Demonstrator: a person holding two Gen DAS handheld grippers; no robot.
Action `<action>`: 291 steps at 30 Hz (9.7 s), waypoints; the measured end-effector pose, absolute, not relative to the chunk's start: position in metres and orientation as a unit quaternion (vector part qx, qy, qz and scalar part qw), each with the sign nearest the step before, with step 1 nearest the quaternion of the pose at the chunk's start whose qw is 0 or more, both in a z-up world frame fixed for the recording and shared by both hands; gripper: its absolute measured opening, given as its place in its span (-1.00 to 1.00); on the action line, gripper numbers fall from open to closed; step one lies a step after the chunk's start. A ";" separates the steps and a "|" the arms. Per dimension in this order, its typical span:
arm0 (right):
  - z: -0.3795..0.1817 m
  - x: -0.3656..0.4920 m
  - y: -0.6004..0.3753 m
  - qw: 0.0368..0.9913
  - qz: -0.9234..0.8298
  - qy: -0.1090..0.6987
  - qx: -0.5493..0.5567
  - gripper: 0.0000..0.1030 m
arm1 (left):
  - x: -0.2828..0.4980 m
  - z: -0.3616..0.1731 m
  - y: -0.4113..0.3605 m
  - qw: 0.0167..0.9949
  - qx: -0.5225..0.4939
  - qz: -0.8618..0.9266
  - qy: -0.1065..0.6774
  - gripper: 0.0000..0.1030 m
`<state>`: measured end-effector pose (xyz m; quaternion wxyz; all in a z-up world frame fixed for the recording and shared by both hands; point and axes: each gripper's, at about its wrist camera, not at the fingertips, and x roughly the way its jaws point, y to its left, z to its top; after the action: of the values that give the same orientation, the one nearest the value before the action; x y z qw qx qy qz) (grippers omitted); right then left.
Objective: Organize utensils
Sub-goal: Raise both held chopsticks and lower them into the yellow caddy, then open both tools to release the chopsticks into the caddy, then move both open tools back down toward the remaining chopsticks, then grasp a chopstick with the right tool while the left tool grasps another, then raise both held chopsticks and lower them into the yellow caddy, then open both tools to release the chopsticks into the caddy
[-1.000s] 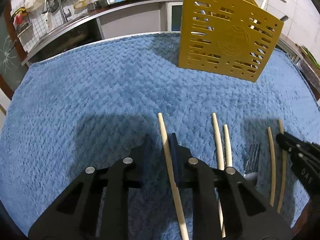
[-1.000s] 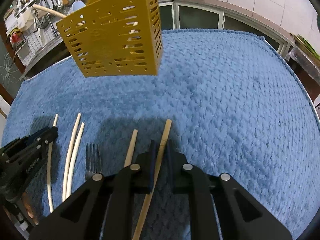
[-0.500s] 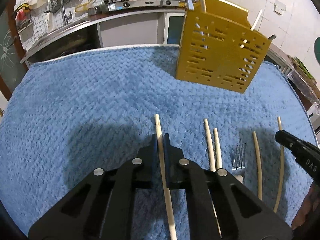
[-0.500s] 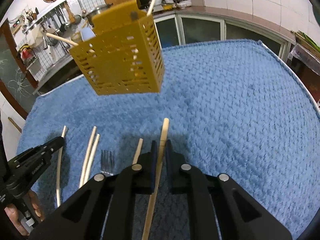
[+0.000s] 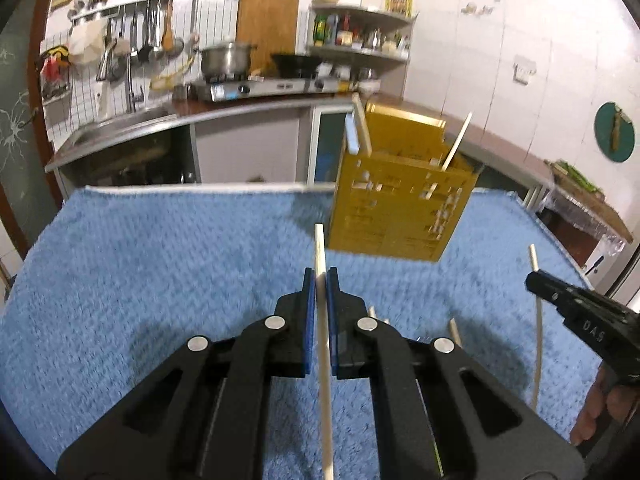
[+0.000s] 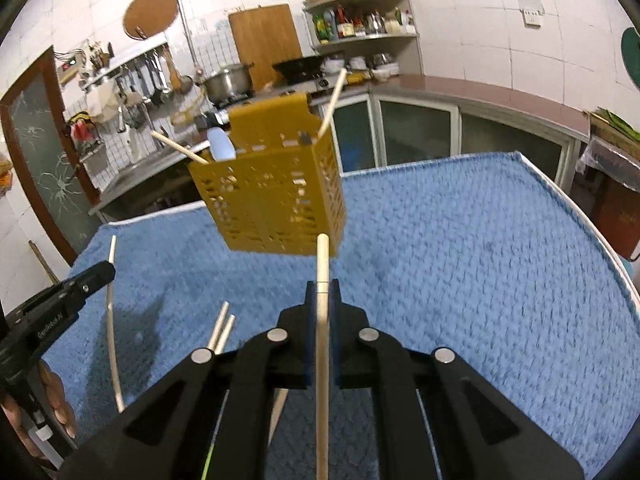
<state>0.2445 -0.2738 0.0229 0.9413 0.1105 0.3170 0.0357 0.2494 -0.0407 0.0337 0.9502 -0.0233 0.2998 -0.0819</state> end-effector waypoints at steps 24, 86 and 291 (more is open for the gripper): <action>0.134 0.273 -0.288 0.984 0.045 0.126 0.121 -0.88 | 0.283 0.154 -0.054 0.980 -0.033 -0.117 0.161 -0.92; 0.080 0.329 -0.261 0.971 0.059 0.227 0.040 -0.19 | 0.330 0.104 -0.033 0.963 -0.027 -0.082 0.254 0.37; 0.151 0.385 -0.283 0.988 0.023 -0.059 0.137 -0.89 | 0.384 0.151 -0.099 0.977 -0.002 -0.155 0.145 -0.92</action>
<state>0.3851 -0.2829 0.1508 0.9885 0.1374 -0.0593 0.0232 0.3842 -0.0994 0.1514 0.9772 -0.0021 0.1451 -0.1552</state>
